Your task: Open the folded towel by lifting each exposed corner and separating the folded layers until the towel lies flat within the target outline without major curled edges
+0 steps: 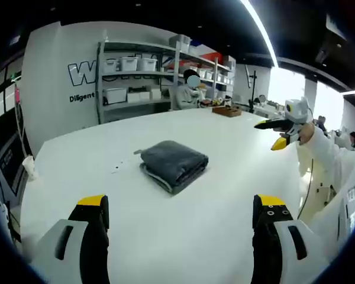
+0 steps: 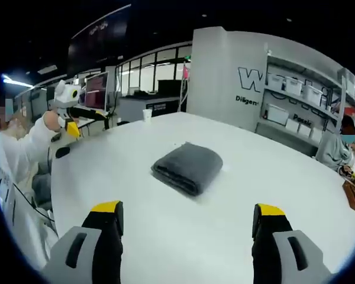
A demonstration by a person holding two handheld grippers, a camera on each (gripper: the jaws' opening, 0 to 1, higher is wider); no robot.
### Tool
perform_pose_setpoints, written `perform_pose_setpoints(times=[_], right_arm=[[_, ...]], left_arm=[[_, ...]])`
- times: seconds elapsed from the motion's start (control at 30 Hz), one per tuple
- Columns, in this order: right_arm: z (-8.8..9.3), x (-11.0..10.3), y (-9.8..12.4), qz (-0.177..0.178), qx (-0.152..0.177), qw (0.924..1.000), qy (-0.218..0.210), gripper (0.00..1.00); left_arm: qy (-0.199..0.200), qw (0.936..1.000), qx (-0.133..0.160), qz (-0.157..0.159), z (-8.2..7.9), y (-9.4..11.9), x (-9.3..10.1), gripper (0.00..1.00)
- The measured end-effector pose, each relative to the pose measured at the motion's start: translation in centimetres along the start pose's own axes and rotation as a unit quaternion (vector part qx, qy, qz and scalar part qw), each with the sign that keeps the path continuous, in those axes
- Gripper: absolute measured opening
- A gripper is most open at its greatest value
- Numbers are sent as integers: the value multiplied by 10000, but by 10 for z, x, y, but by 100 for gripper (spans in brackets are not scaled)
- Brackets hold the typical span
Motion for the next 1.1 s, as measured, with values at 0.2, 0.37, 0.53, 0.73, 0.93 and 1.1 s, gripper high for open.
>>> perform_pose_setpoints(times=[0.2,0.37,0.53,0.73,0.93,1.1], right_arm=[[3,1,5,56,29,10000,-36,90],[4,2,7,46,50,10000,-62,90],[5,2,7,55,47,10000,-65,90],[7,5,6,114,-11,9999,-71,90],[3,5,5,205,-40,9998,-24,90],[-3,2,0,389,16,9992,122,90]], left_arm=[[-60,10000,1,38,-3,-1,6,99],[-81,10000,9,43,-4,0,9,99],[-150,9999,22,7,-3,1,9,99],[-311,9993,120,-169,-4,1,1,100],[-243,9990,256,-291,-11,-3,-15,100],[-315,9991,-202,-213,-11,-16,-24,100]])
Point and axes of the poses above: the point that each gripper's makers call its tool centre point, and the gripper's own axes: y roughly backward along the fingers, x roughly to its right, z roughly out of its underside, the point moved 4 cm from there along y, roughly backward along the fingers, and after that the axes turned 9 degrees about -x, right-handed, at the moved point
